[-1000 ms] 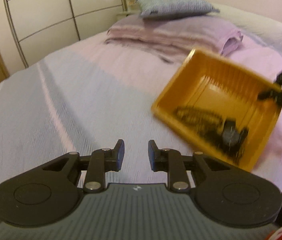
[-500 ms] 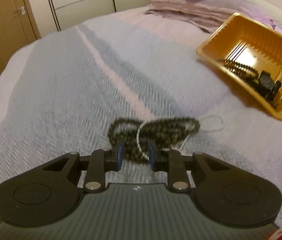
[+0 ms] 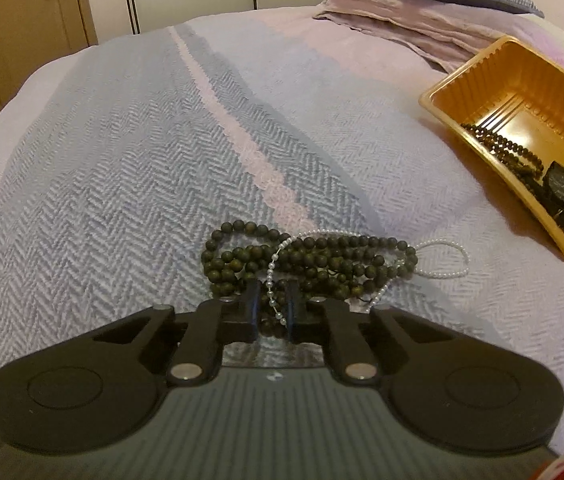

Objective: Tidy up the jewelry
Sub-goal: 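Grasp the dark bead and pearl necklaces from the pile with the left gripper, then lower the pearl necklace into the tray and open the left gripper while the right holds the tray, then grasp the dark bead necklace on the blanket with the left gripper, then lift the dark bead necklace over the tray and release it while the right holds the tray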

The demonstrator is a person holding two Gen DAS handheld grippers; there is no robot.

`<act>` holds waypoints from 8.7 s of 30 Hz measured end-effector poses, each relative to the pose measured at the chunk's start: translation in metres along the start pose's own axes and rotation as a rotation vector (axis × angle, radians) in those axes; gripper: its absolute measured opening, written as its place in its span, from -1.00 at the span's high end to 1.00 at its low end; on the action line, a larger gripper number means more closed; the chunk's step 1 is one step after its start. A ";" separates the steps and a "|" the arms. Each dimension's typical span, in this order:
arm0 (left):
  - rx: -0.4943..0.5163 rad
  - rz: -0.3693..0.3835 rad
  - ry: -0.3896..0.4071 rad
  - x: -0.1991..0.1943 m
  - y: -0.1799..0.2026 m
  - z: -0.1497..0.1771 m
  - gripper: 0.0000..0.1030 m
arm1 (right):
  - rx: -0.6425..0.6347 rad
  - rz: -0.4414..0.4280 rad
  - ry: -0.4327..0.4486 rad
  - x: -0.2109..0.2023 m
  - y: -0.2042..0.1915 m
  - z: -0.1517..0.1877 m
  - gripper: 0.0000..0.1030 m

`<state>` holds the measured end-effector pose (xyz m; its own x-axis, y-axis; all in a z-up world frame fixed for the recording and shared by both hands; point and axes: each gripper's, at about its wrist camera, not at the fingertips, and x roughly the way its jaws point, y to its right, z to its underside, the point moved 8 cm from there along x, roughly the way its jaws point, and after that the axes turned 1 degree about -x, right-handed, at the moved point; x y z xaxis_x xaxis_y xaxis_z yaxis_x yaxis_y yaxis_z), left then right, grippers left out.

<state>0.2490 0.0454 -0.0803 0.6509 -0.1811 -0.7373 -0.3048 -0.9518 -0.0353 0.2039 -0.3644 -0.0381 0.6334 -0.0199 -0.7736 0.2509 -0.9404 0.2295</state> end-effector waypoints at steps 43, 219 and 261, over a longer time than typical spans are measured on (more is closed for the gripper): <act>0.224 0.241 0.288 -0.141 0.092 -0.134 0.96 | 0.003 0.002 0.002 0.002 0.001 0.003 0.89; 0.740 -0.233 0.348 -0.121 0.008 -0.095 0.88 | -0.007 0.009 0.002 -0.002 0.001 0.003 0.88; 0.592 0.065 0.647 -0.251 0.128 -0.293 0.88 | -0.015 0.014 0.010 -0.003 -0.001 0.002 0.88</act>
<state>0.2501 -0.1037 0.2976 0.8314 -0.5061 -0.2292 -0.5486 -0.6823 -0.4832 0.2006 -0.3638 -0.0372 0.6442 -0.0297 -0.7643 0.2529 -0.9348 0.2495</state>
